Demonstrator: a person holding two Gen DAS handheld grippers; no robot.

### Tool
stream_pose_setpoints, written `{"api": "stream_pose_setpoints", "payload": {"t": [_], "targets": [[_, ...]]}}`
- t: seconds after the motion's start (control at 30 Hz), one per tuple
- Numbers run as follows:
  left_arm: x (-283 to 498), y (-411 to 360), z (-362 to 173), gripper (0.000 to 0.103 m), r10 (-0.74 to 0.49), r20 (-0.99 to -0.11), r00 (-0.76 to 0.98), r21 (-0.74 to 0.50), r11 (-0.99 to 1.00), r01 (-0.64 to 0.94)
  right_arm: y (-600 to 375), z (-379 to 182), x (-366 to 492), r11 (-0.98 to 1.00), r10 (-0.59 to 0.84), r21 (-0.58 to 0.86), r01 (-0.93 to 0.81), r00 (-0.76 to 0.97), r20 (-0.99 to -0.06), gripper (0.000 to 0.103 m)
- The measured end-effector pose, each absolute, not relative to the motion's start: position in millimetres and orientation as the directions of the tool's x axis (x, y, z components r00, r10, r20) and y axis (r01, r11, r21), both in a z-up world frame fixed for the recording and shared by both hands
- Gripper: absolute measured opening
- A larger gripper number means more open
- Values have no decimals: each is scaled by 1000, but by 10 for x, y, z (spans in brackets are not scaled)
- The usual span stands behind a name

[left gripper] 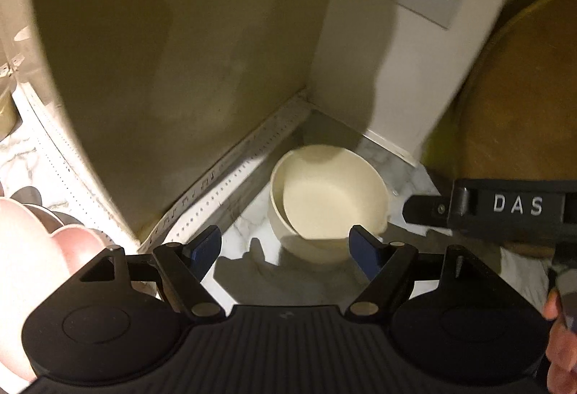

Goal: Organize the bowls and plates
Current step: 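Move both grippers toward the cream bowl by the wall, then close both grippers on the rim of the cream bowl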

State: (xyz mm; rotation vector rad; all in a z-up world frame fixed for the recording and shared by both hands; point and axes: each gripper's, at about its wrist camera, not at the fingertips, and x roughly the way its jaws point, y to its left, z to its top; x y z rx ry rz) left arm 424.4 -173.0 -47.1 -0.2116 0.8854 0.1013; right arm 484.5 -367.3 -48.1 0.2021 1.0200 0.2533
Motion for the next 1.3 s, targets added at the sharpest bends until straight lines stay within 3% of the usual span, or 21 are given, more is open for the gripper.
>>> {"api": "stream_pose_setpoints", "payload": {"t": [0.57, 0.63, 0.7, 0.8, 1.13, 1.3], "targets": [[4719, -1790, -852, 76, 81, -801, 593, -85, 966, -246, -3527, -882, 5315, 961, 276, 242, -134, 465, -841, 44], [4747, -1791, -896, 62, 83, -807, 585, -85, 964, -253, -3520, -902, 5341, 962, 274, 234, -142, 462, -843, 41], [4767, -1791, -945, 54, 73, -815, 574, -95, 962, -256, -3508, -915, 5361, 962, 272, 227, -151, 462, -844, 31], [4775, -1807, -990, 41, 70, -822, 566, -90, 964, -250, -3491, -931, 5359, 963, 269, 220, -158, 461, -846, 24], [4761, -1804, -1040, 26, 65, -827, 559, -78, 971, -228, -3451, -917, 5318, 961, 274, 217, -171, 471, -838, 7], [4731, -1828, -1007, 15, 52, -822, 567, -65, 981, -184, -3417, -888, 5232, 966, 251, 184, -182, 479, -841, 7]]}}
